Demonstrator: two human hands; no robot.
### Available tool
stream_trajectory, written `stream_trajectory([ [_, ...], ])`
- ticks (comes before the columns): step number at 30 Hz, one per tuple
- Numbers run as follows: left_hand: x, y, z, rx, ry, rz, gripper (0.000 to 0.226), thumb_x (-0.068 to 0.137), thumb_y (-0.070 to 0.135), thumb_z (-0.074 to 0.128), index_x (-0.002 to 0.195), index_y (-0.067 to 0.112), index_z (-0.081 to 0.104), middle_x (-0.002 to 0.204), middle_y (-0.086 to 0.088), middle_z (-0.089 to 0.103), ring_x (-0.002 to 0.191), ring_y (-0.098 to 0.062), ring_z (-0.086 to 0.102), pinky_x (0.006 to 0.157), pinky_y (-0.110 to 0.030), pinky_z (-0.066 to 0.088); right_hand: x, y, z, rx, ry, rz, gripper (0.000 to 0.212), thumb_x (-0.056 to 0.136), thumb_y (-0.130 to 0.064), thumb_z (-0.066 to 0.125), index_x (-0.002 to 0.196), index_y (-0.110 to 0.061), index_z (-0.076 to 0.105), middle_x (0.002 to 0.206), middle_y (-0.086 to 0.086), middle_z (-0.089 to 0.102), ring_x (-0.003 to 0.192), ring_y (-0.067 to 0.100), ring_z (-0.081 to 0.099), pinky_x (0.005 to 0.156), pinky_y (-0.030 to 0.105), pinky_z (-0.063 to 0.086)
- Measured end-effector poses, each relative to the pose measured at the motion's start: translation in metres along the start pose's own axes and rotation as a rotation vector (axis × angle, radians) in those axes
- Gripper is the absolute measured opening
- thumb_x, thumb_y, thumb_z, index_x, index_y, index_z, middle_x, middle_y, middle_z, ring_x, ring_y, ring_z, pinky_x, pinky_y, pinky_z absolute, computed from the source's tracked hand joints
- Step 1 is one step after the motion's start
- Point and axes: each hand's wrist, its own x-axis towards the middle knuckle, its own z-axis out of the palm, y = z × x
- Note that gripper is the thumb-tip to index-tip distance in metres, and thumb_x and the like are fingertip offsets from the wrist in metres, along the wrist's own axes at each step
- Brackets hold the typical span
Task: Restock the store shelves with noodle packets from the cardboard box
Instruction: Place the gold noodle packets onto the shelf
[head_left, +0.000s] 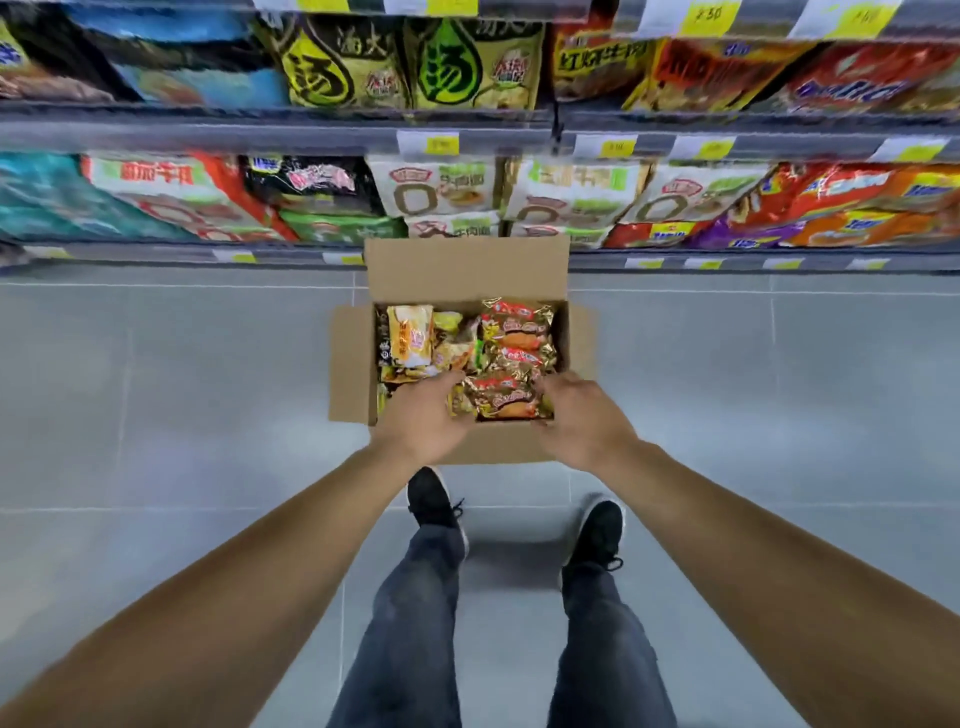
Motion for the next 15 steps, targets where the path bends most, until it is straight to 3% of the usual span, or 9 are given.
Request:
stream_trajectory([
  [6, 0.036, -0.044, 0.014, -0.028, -0.035, -0.047, 0.056, 0.088, 0.033, 0.059, 0.142, 0.028, 0.045, 0.105, -0.007, 0.07, 0.087, -0.023, 0.065, 0.077, -0.037, 0.055, 0.044, -0.001, 0.04, -0.06, -0.108, 0.036, 0.048, 0.085, -0.03, 0.055, 0.13, -0.016, 0.049, 0.125, 0.006, 0.05, 0.117, 0.029, 0.05, 0.092, 0.04, 0.05],
  [11, 0.079, -0.069, 0.046, -0.062, -0.07, -0.1, 0.058, 0.087, 0.029, 0.058, 0.143, 0.024, 0.044, 0.111, -0.007, 0.067, 0.101, -0.023, 0.061, 0.084, -0.032, 0.051, 0.098, 0.02, 0.076, -0.065, -0.152, 0.069, 0.048, 0.085, -0.028, 0.057, 0.131, -0.018, 0.047, 0.127, 0.003, 0.049, 0.119, 0.027, 0.048, 0.093, 0.041, 0.05],
  [15, 0.131, -0.089, 0.087, -0.092, -0.078, -0.144, 0.058, 0.085, 0.027, 0.059, 0.141, 0.028, 0.046, 0.114, -0.001, 0.066, 0.097, -0.019, 0.061, 0.08, -0.03, 0.052, 0.159, 0.049, 0.12, -0.061, -0.184, 0.098, 0.05, 0.084, -0.025, 0.06, 0.132, -0.018, 0.048, 0.128, 0.004, 0.05, 0.116, 0.027, 0.05, 0.091, 0.039, 0.051],
])
